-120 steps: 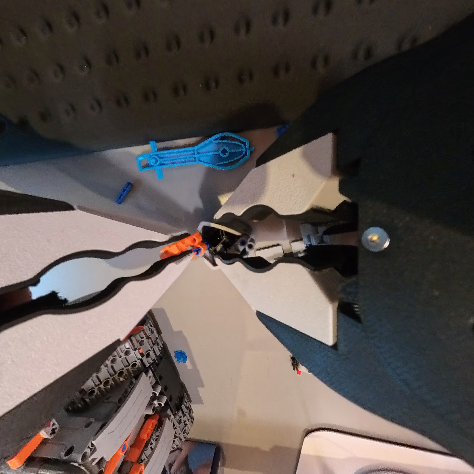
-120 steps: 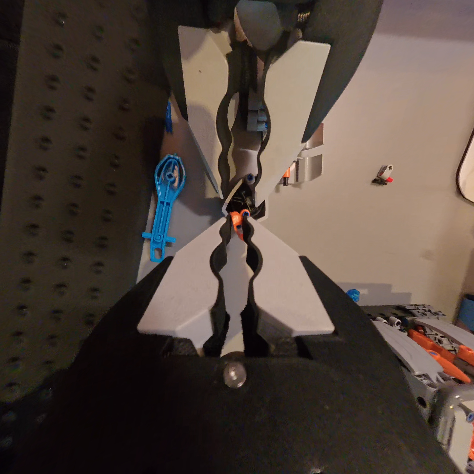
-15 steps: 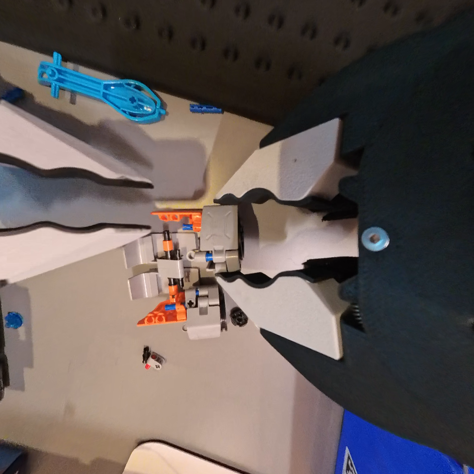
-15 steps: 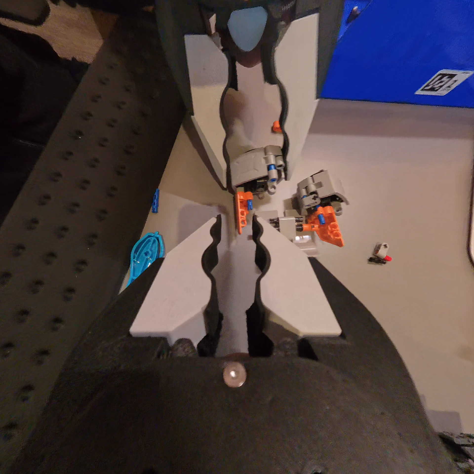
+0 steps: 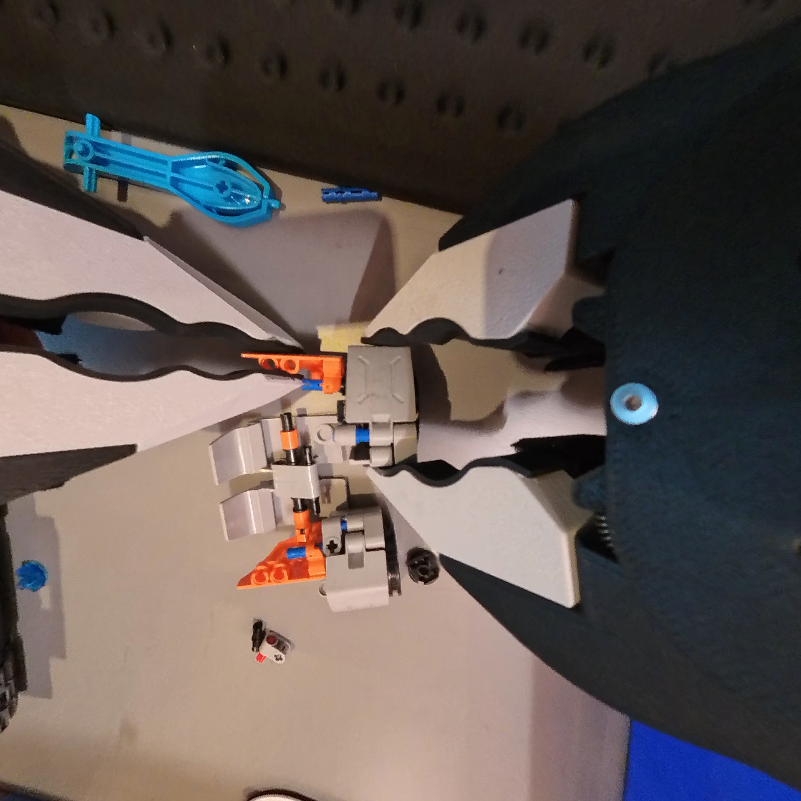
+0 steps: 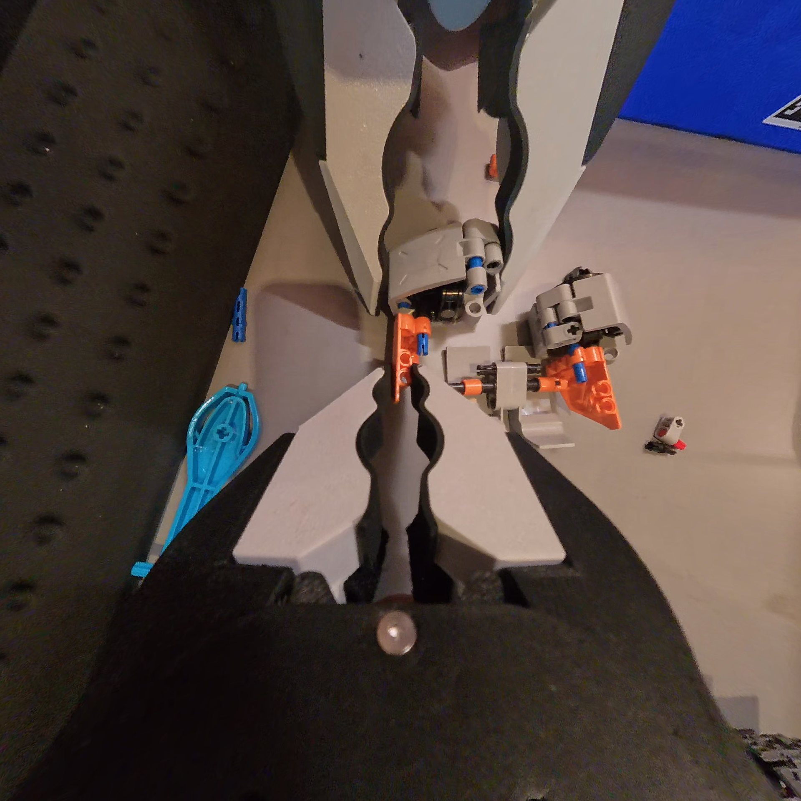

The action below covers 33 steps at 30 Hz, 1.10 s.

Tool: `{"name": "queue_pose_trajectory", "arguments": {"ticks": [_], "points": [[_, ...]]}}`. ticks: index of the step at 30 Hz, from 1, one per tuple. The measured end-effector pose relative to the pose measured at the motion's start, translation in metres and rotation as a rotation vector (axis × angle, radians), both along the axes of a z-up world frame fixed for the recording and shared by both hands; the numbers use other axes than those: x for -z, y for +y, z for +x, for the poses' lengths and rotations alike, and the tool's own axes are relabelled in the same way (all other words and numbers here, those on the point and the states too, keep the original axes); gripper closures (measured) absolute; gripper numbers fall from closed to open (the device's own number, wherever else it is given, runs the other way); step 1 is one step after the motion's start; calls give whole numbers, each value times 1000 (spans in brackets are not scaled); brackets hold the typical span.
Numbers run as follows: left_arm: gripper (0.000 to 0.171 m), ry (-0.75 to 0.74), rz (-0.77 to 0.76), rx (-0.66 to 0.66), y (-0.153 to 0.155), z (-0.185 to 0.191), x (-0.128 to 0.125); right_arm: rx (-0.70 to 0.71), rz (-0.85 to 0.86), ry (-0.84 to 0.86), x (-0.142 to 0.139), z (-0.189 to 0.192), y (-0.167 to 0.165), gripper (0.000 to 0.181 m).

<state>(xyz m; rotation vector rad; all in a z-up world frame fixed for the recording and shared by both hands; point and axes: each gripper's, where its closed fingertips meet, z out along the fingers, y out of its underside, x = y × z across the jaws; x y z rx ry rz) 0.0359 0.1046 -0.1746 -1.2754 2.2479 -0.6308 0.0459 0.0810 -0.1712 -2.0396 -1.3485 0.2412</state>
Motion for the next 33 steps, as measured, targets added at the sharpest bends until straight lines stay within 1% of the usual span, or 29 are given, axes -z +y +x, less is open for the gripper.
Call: {"name": "queue_pose_trajectory", "arguments": {"ticks": [3,10,12,15,17,24,28,33], "points": [[122,-28,14,3,0,1,-1,-3,-5,8,0,0,-1,176],[122,-59,-30,-13,0,5,-7,4,-35,74,-5,5,0,176],[116,-83,-14,-29,4,8,-8,8,-40,74,-5,7,0,176],[117,-104,-11,-19,3,9,-10,3,-40,61,-4,7,-1,176],[123,-110,-7,-10,1,9,-10,2,-27,46,-4,8,0,176],[123,-121,14,-5,3,9,-10,-2,-17,60,-8,7,0,176],[123,-125,32,-5,4,9,-10,3,-25,49,-7,12,0,172],[123,-128,46,4,2,8,-10,-10,-24,39,-7,12,-2,176]]}}
